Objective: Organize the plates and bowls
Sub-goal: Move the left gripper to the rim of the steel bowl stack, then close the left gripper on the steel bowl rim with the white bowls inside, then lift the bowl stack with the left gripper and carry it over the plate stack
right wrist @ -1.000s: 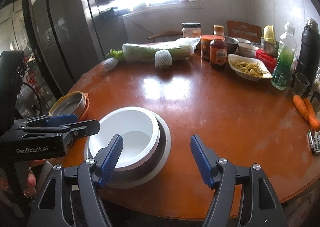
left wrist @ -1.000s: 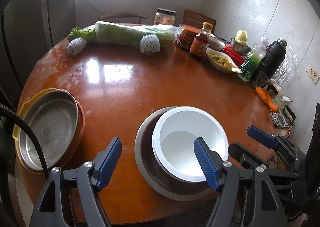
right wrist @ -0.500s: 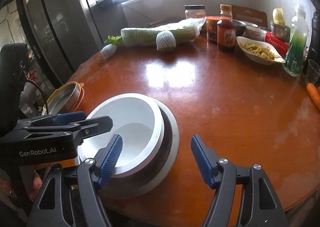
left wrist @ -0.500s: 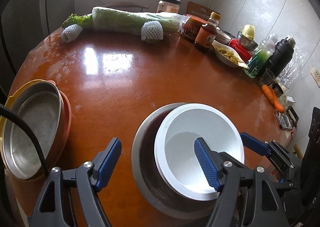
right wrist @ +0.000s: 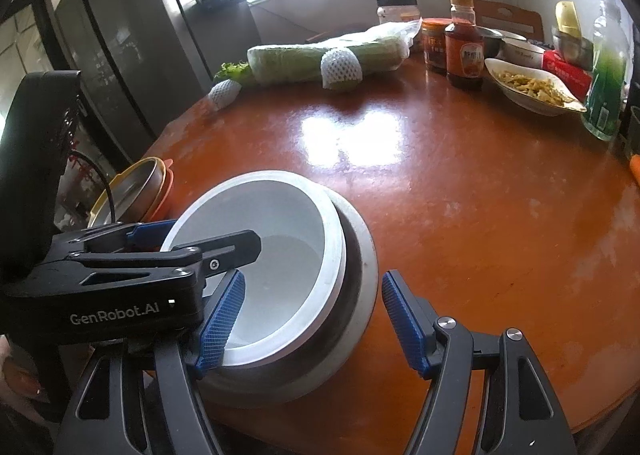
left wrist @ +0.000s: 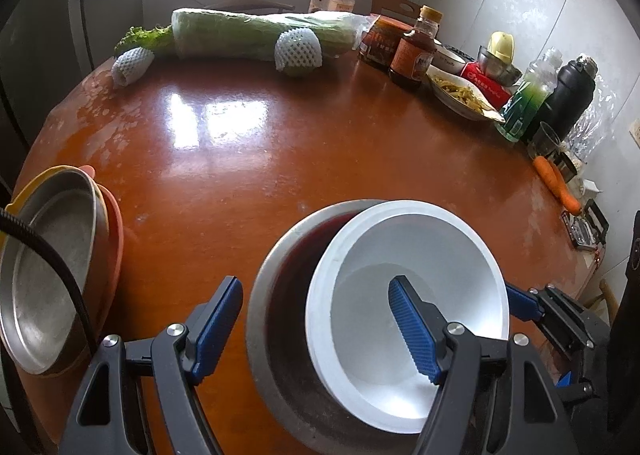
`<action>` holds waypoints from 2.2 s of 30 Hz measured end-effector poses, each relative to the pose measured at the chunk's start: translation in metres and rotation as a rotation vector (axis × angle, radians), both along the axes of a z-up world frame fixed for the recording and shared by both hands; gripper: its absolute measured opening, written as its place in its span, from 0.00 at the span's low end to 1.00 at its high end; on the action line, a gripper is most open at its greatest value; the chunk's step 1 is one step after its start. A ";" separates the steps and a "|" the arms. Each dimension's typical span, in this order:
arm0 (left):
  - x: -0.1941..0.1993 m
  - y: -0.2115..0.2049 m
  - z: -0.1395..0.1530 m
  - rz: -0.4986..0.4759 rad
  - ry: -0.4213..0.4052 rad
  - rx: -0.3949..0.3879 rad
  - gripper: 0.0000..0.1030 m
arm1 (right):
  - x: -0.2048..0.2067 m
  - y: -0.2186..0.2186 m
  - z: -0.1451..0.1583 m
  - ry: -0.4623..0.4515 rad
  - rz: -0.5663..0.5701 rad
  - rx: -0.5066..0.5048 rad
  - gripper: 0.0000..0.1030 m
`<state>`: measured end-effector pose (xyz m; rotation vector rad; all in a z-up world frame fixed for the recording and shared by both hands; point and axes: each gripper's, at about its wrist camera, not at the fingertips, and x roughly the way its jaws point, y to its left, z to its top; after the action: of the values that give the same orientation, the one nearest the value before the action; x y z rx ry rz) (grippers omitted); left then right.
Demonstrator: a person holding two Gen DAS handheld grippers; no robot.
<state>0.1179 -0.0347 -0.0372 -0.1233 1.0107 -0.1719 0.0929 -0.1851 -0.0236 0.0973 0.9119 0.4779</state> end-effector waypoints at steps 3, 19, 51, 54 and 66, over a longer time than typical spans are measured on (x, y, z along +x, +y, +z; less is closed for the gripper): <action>0.000 -0.002 -0.001 0.001 -0.001 0.009 0.72 | -0.001 0.001 -0.001 -0.002 0.005 0.012 0.70; 0.000 0.002 -0.005 0.004 0.006 -0.050 0.65 | -0.004 0.003 -0.003 -0.032 0.010 0.003 0.65; -0.008 0.014 -0.011 0.050 0.034 -0.096 0.47 | -0.003 -0.004 0.005 -0.065 -0.024 0.015 0.48; -0.009 0.014 -0.010 0.053 0.025 -0.096 0.47 | -0.004 -0.004 0.004 -0.066 -0.025 0.006 0.48; -0.018 0.015 0.011 0.061 -0.020 -0.099 0.46 | -0.007 -0.005 0.015 -0.091 -0.035 0.006 0.48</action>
<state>0.1003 -0.0194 -0.0260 -0.2418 0.9771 -0.1668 0.0856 -0.1898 -0.0089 0.0960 0.8182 0.4494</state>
